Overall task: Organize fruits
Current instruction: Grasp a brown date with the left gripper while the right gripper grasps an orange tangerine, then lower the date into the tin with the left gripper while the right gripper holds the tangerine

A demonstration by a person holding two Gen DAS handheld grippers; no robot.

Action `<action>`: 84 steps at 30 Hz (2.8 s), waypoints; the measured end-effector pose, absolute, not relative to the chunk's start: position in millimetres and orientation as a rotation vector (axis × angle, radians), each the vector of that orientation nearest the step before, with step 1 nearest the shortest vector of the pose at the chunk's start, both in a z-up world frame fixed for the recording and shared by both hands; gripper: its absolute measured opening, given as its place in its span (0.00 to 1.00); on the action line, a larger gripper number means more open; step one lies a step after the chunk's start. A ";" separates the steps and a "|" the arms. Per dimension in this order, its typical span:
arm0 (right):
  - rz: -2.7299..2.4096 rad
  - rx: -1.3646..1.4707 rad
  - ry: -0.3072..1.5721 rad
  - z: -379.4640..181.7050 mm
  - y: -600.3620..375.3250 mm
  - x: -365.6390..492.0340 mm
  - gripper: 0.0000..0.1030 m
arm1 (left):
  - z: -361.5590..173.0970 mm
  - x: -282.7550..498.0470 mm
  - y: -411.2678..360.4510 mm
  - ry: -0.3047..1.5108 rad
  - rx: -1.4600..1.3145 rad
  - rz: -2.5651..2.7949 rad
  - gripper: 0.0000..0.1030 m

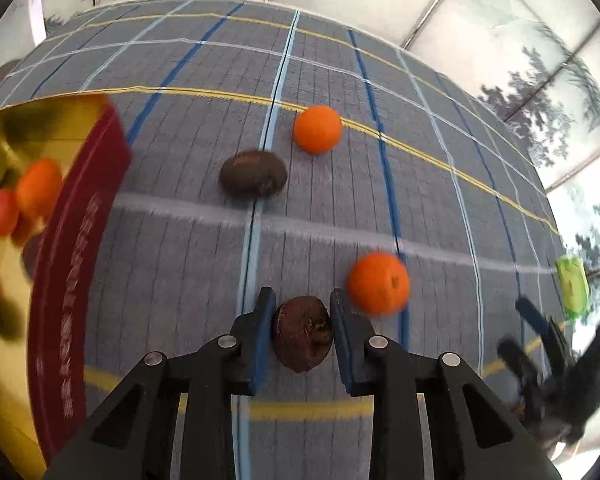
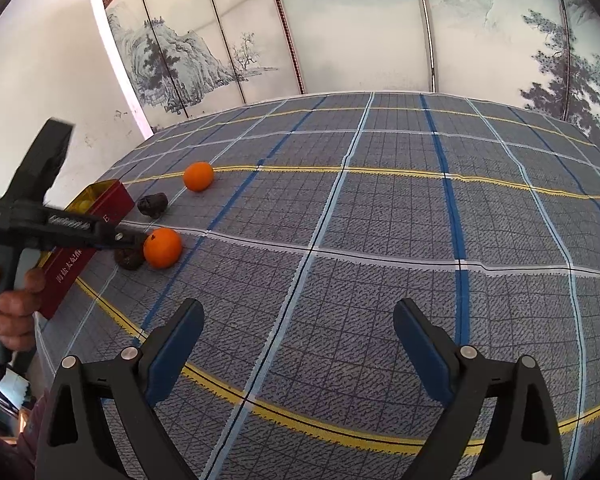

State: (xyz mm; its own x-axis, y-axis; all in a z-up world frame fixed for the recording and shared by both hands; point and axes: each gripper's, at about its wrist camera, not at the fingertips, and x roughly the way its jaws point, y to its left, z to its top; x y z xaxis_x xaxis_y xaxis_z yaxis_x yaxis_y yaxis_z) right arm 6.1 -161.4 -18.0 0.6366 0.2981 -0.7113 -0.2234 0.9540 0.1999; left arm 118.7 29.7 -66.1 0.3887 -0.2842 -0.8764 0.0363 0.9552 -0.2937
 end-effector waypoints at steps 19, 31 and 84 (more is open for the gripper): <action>0.551 -0.165 0.892 -25.0 -12.7 66.2 0.66 | -28.0 47.2 56.5 1.028 -0.181 -0.220 0.28; 0.325 0.028 0.913 -27.4 -79.4 73.5 0.31 | 4.2 18.5 144.5 0.933 -0.262 -0.082 0.28; 0.268 -0.049 0.934 -31.2 -78.5 75.4 0.34 | -2.1 52.7 179.1 0.784 0.017 0.212 0.58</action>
